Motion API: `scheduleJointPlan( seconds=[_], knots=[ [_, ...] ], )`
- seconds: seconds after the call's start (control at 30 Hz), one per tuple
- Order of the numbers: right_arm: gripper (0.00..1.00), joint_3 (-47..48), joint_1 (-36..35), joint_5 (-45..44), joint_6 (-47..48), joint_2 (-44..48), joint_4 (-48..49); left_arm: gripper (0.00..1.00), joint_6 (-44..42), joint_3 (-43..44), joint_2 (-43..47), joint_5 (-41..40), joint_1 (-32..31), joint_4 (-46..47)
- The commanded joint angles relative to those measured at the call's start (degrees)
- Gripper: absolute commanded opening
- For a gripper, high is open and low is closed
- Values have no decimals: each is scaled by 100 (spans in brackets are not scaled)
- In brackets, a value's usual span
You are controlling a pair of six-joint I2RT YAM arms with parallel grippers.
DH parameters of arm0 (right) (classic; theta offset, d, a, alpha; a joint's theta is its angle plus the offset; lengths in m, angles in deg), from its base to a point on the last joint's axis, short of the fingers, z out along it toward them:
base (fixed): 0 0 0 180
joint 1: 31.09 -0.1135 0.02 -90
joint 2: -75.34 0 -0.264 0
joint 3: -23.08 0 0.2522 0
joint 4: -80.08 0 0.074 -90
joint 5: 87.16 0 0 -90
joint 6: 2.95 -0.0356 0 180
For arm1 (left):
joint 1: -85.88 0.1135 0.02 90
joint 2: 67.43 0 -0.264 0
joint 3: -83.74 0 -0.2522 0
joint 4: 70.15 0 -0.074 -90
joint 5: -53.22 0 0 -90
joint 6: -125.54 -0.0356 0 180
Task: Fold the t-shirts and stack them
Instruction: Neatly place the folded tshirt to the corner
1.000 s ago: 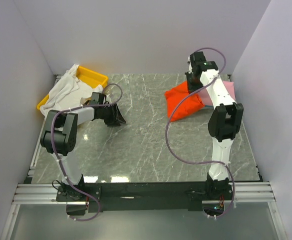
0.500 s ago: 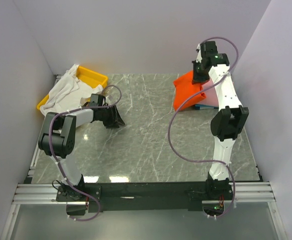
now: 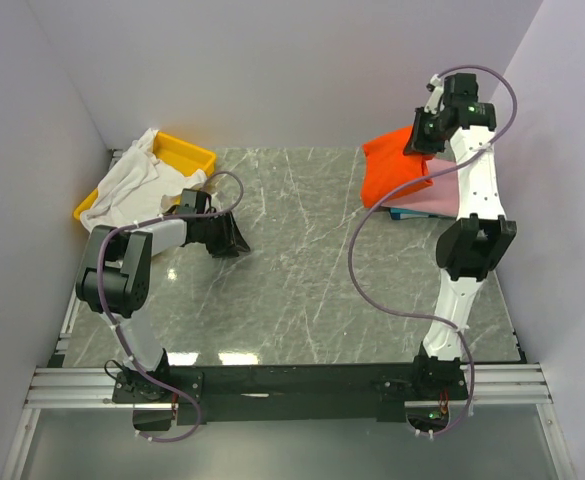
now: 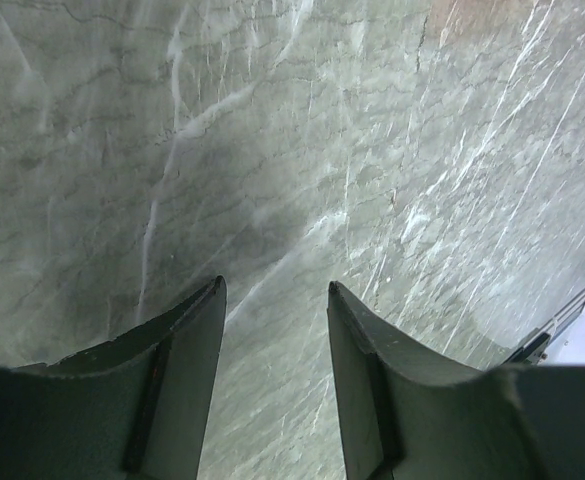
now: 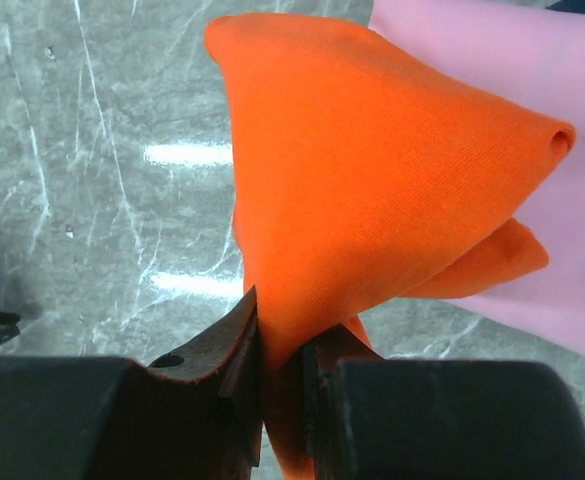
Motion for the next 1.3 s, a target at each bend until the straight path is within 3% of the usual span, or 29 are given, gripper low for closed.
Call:
scheduleJointPlan(
  seconds=[0.0, 0.47, 1.27],
  knots=[
    [0, 294, 204, 529, 129, 11, 316, 51, 39, -107, 203, 1, 0, -3],
    [0, 171, 881, 1127, 129, -182, 440, 51, 74, -256, 265, -43, -53, -29],
    [0, 250, 1321, -287, 402, -850, 607, 51, 118, -116, 458, -175, -273, -310]
  ],
)
